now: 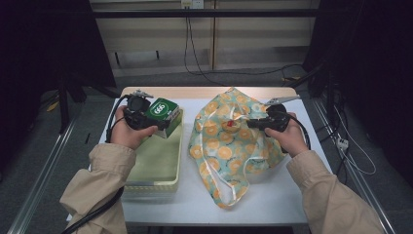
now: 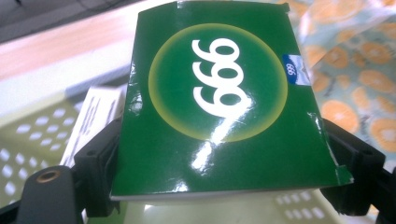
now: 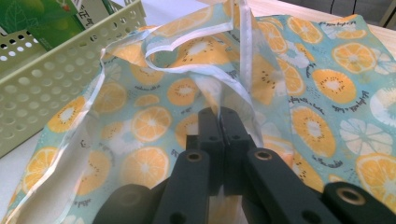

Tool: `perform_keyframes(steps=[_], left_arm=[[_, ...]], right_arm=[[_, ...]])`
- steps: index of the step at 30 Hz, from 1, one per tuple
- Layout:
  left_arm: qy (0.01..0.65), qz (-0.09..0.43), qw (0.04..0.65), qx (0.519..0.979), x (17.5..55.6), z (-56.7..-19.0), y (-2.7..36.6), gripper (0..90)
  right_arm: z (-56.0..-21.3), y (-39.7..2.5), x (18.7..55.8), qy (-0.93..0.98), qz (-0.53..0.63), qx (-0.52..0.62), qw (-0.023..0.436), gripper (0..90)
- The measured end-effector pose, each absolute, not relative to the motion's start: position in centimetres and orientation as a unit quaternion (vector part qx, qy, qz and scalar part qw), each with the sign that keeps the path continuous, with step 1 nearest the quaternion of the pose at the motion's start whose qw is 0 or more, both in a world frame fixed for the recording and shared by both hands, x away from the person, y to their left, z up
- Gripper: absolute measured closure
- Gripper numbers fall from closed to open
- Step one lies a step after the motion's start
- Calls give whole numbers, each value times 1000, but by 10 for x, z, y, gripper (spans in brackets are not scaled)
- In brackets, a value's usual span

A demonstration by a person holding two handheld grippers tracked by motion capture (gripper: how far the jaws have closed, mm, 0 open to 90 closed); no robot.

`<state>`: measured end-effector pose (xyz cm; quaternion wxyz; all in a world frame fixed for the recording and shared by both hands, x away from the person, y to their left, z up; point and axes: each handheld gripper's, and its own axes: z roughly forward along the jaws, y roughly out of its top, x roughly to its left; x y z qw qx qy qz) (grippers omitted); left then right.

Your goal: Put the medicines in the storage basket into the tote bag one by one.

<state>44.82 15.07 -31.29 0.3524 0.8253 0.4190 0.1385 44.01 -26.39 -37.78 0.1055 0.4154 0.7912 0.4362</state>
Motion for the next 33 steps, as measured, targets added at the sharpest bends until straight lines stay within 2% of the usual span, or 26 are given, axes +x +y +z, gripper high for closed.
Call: perform_keyframes(steps=[12, 22, 24, 25, 33], left_arm=[[336, 111, 389, 851, 429, -304, 85, 162], [287, 72, 389, 872, 414, -334, 27, 161], [288, 81, 377, 877, 412, -342, 15, 161], [279, 64, 379, 880, 414, -350, 5, 161], [254, 59, 370, 892, 414, -366, -25, 161]], right_arm=[[-371, -266, 438, 791, 438, 414, 109, 898], [-371, -265, 437, 792, 437, 413, 110, 898], [-371, -265, 438, 792, 435, 413, 111, 897], [-370, -265, 437, 791, 437, 413, 110, 897], [-362, -265, 438, 788, 444, 410, 116, 898]])
